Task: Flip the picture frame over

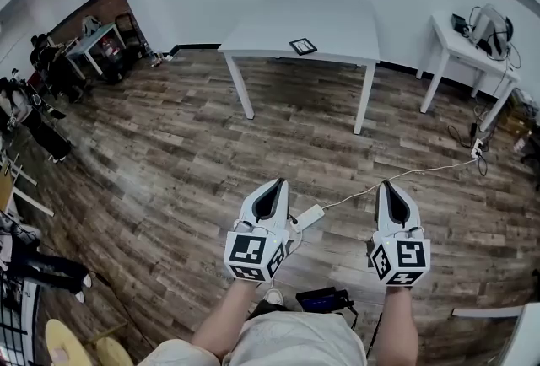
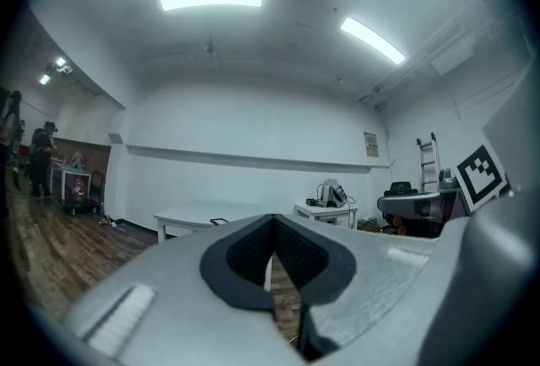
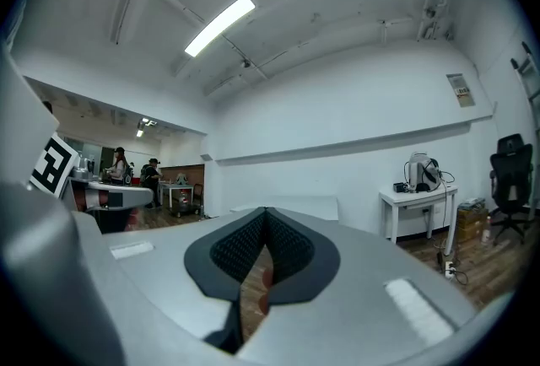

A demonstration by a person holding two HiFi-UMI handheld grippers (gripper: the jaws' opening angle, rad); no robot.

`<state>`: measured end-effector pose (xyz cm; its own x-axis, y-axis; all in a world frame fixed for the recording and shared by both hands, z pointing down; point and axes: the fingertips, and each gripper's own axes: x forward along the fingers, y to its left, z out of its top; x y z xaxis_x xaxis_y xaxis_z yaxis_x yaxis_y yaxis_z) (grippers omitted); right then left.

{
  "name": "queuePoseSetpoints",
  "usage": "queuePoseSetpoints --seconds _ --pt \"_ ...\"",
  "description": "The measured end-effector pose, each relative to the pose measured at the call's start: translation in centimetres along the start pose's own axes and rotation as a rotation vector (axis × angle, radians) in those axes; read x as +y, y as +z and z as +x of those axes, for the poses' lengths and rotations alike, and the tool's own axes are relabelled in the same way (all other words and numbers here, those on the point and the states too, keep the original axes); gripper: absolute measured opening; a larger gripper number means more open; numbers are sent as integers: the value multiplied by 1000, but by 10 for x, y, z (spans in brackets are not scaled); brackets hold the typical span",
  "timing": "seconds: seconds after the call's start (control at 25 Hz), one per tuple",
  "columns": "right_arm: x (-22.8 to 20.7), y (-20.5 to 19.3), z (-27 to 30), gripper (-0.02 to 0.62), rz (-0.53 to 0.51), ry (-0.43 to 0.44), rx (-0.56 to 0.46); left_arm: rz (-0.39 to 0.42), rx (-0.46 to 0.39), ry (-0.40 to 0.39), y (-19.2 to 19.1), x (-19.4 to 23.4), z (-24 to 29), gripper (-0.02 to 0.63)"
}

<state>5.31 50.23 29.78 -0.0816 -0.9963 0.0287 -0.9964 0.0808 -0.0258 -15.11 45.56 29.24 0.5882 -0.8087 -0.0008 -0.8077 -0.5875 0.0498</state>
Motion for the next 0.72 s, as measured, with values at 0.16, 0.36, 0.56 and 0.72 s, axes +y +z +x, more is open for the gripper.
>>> queuePoseSetpoints --seconds 0.16,0.36,0.56,0.72 --pt "-13 -6 -9 23 3 12 16 -22 3 10 -4 -16 0 0" --pt "-23 -7 -12 23 2 20 22 -56 3 17 -5 -22 6 0" --pt "-24 -9 -1 23 0 18 21 -36 -3 18 -3 -16 17 0" --pt "-31 -11 19 23 -5 14 29 -36 -8 12 -4 -10 40 0"
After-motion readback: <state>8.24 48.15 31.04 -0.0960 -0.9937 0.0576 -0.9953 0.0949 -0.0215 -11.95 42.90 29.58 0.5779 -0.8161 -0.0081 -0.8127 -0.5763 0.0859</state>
